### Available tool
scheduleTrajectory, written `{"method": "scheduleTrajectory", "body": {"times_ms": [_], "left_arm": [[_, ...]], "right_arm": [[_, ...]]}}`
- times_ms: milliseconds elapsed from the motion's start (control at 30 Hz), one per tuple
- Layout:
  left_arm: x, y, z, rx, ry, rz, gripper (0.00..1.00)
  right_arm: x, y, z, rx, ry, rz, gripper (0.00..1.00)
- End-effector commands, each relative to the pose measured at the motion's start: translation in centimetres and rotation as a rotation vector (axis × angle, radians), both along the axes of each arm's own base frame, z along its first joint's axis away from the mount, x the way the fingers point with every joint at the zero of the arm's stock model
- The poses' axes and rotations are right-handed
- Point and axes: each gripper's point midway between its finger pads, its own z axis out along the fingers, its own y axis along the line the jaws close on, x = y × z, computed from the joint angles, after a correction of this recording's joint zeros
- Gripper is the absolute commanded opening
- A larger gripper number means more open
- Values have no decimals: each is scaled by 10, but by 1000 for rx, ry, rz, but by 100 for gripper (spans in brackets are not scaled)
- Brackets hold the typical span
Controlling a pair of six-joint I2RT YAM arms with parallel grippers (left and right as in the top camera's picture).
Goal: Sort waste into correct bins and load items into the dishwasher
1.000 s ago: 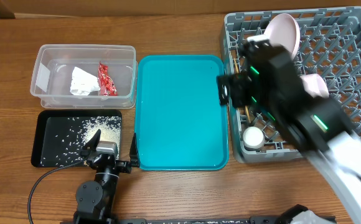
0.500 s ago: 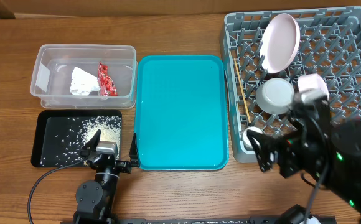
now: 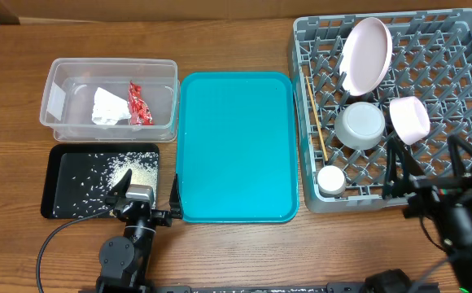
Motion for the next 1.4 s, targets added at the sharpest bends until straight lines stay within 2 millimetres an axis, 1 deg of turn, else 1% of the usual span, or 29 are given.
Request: {"method": "scheduleTrajectory", "body": {"times_ms": [0, 100, 167, 333, 433, 567, 767, 800, 1000, 1033, 1067, 1133, 1367], "left_arm": [[0, 1, 0, -18, 0, 5, 100], [0, 1, 0, -18, 0, 5, 100], [0, 1, 0, -18, 0, 5, 100], [0, 1, 0, -18, 0, 5, 100], [0, 1, 0, -18, 0, 5, 100], [0, 1, 0, -18, 0, 5, 100], [0, 1, 0, -18, 0, 5, 100], [0, 1, 0, -18, 0, 5, 100], [0, 1, 0, -18, 0, 5, 100], [0, 1, 0, -18, 0, 5, 100], [0, 1, 0, -18, 0, 5, 100], [0, 1, 0, -18, 0, 5, 100], [0, 1, 0, -18, 0, 5, 100]], "right_arm": [[2, -3, -52, 6, 28, -1, 100], [1, -13, -96, 7, 31, -46, 100], [1, -17, -117, 8, 26, -66, 100], [9, -27, -158, 13, -9, -113, 100], [16, -31, -174, 16, -51, -132, 100], [28, -33, -189, 21, -122, -141, 100], [37, -33, -201, 27, -202, -143, 100], [38, -34, -205, 25, -186, -146, 100], [38, -36, -209, 24, -170, -155, 100], [38, -36, -212, 23, -157, -155, 100], [38, -36, -219, 20, -128, -155, 100], [38, -36, -224, 19, -110, -155, 100], [38, -36, -224, 19, -108, -155, 100]]}}
